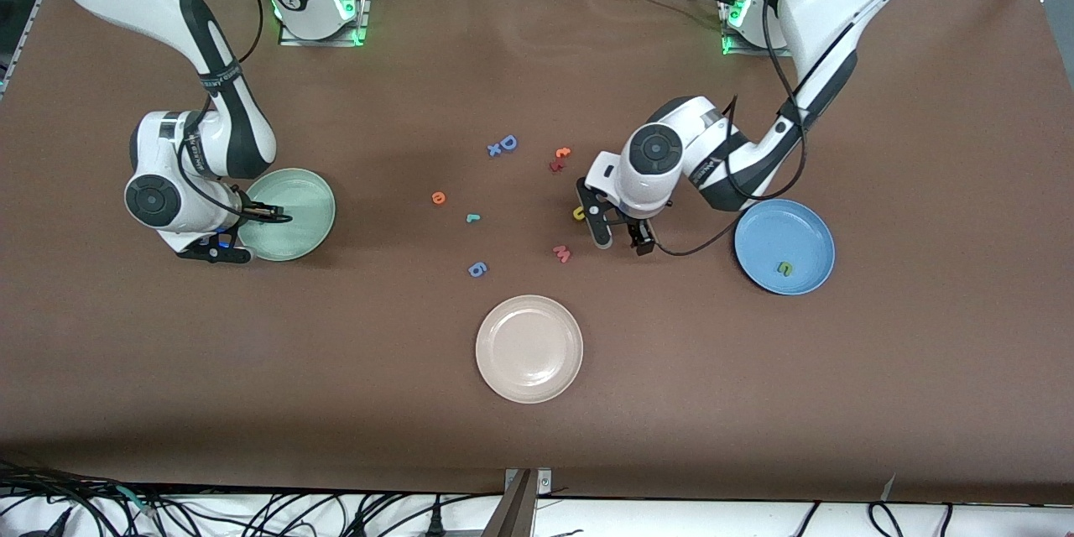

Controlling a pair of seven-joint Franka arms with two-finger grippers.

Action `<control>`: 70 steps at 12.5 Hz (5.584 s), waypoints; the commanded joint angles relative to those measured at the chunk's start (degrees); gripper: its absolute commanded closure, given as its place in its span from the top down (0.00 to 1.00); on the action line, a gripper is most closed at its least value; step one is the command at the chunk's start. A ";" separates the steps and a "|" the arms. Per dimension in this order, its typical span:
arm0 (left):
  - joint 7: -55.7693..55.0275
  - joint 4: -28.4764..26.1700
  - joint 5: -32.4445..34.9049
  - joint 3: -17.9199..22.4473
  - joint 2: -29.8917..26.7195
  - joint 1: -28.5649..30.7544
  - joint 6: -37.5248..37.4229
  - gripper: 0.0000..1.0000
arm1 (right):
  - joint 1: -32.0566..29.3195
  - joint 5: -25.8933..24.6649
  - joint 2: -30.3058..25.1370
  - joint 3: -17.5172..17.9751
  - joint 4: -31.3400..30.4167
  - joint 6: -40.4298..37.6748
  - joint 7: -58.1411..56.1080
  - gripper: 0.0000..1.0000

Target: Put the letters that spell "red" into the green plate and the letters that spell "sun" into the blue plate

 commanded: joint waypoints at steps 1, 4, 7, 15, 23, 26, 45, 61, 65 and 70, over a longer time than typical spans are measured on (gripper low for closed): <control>1.23 1.85 5.20 0.44 2.79 -2.89 2.05 0.95 | -0.10 4.75 -4.04 3.68 0.09 -4.01 3.10 0.98; 0.88 1.85 7.84 0.44 5.17 -4.21 5.83 0.87 | 0.08 6.00 -5.62 9.91 0.27 -4.02 14.93 0.98; 0.52 1.76 8.73 0.44 5.79 -5.36 7.59 0.81 | 0.17 6.00 -5.37 17.91 0.79 -3.32 30.32 0.98; 1.23 0.97 8.64 0.61 5.97 -4.92 7.24 0.20 | 8.77 5.92 1.48 22.24 1.06 7.12 50.30 0.98; 3.67 1.50 8.38 0.00 2.19 -0.80 2.85 0.08 | 11.51 3.55 4.83 21.80 0.97 11.18 49.88 0.80; 9.91 1.59 7.41 -1.66 -0.35 4.11 -0.74 0.07 | 11.24 1.52 5.36 21.71 0.89 11.71 49.96 0.65; 14.50 -2.55 8.73 -11.96 1.83 32.87 -15.61 0.12 | 11.24 2.93 5.80 22.07 1.06 13.73 53.83 0.65; 7.65 -0.52 6.70 -14.16 4.02 19.35 -7.81 1.00 | 11.24 2.93 4.66 22.07 1.15 12.16 52.96 0.26; -0.06 0.35 6.79 -11.54 6.92 11.28 -0.25 1.00 | 10.89 2.84 0.80 18.48 4.04 1.29 46.75 0.26; -8.78 6.32 6.70 -7.03 9.73 -0.34 1.44 0.93 | 10.54 3.10 -2.02 4.96 4.93 -7.36 21.98 0.26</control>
